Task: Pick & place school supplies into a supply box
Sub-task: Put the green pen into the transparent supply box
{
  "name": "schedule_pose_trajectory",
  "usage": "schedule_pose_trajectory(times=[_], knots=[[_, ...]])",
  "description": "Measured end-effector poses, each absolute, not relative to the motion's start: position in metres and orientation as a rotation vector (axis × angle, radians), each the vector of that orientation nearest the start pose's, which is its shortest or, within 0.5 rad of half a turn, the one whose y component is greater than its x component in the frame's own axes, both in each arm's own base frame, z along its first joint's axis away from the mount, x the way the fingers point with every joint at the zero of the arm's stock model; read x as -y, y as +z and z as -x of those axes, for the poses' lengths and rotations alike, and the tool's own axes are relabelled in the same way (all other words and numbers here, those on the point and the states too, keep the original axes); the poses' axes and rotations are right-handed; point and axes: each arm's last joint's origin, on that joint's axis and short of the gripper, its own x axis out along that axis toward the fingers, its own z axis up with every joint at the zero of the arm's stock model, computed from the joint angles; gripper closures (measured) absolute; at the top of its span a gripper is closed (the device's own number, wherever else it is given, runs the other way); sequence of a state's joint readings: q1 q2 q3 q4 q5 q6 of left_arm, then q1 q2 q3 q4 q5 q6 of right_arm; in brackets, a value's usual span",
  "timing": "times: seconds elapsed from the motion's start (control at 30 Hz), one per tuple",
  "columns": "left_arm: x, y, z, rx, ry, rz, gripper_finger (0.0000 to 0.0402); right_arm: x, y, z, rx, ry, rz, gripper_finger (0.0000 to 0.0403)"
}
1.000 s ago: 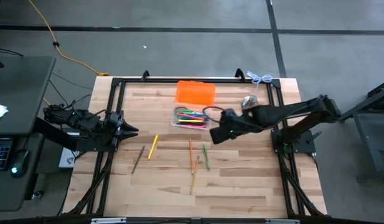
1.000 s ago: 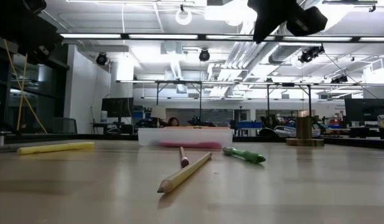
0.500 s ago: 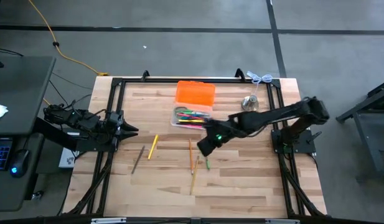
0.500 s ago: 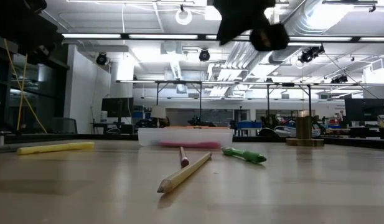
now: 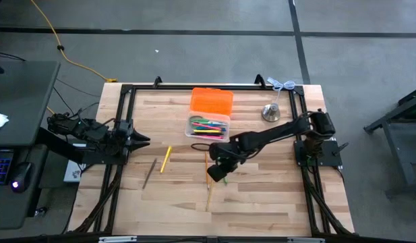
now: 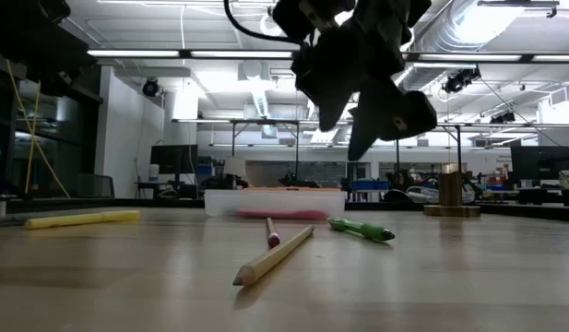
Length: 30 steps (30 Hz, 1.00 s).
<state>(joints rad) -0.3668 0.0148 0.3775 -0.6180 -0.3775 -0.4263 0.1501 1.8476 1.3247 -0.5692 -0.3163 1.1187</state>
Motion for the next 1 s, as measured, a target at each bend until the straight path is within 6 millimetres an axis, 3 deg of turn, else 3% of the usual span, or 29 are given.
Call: schedule_pose_trajectory(times=[0.33,0.6,1.0], knots=[[0.009,0.225,-0.055,-0.235,0.097,0.326,0.0280,-0.060,0.198,-0.366,-1.203,-0.453,-1.021,0.0247],[0.008,0.225,-0.055,-0.230,0.113,0.323,0.0280,-0.062,0.195,-0.366,-1.183,-0.496,-0.997,0.0247],[0.008,0.225,-0.055,-0.231,0.125,0.318,0.0279,-0.070,0.145,-0.375,-1.285,-0.599,-0.965,0.0247]])
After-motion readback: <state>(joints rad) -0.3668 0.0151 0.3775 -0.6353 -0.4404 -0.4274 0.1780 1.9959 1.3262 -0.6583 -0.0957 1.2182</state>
